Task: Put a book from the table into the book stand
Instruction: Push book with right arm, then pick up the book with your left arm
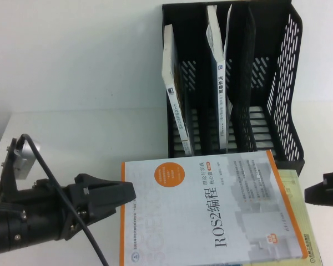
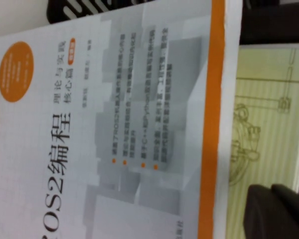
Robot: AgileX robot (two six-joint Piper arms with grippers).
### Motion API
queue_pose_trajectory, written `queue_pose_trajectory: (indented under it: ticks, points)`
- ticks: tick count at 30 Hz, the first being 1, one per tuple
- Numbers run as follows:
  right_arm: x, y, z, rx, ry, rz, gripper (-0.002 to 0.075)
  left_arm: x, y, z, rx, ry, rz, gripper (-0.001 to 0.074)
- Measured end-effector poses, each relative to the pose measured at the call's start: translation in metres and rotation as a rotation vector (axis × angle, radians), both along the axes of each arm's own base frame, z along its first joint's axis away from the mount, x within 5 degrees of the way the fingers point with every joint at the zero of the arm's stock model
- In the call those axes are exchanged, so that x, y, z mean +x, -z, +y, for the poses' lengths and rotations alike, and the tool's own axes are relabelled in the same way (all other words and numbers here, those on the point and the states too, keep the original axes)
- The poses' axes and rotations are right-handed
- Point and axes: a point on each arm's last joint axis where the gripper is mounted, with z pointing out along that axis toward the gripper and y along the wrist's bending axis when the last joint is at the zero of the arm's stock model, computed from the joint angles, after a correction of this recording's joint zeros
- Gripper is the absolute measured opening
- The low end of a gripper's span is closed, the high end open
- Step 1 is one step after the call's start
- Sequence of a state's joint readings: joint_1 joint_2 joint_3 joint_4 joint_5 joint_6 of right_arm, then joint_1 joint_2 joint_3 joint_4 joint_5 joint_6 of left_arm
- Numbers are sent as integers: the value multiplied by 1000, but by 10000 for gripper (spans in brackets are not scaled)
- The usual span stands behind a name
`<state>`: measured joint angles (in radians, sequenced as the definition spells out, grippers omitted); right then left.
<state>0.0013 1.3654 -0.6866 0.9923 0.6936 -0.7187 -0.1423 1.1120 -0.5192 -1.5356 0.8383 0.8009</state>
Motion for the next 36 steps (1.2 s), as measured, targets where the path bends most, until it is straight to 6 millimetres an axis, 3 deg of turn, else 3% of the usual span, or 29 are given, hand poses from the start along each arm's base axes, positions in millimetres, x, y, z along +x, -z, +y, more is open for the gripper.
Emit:
queue_pose_trajectory:
  ticks: [8, 16, 27, 36]
  points:
    - [12, 12, 30, -71, -144, 7, -2, 8, 9, 7, -15, -12, 76, 521]
    - [7, 14, 57, -101, -224, -27, -2, 19, 15, 31, -4, -100, 123, 522]
    - [5, 15, 65, -98, -244, -31, -2, 33, 50, 62, 93, -125, 248, 522]
    - [5, 15, 66, -105, -265, -49, -2, 57, 91, 60, -133, -38, 362, 521]
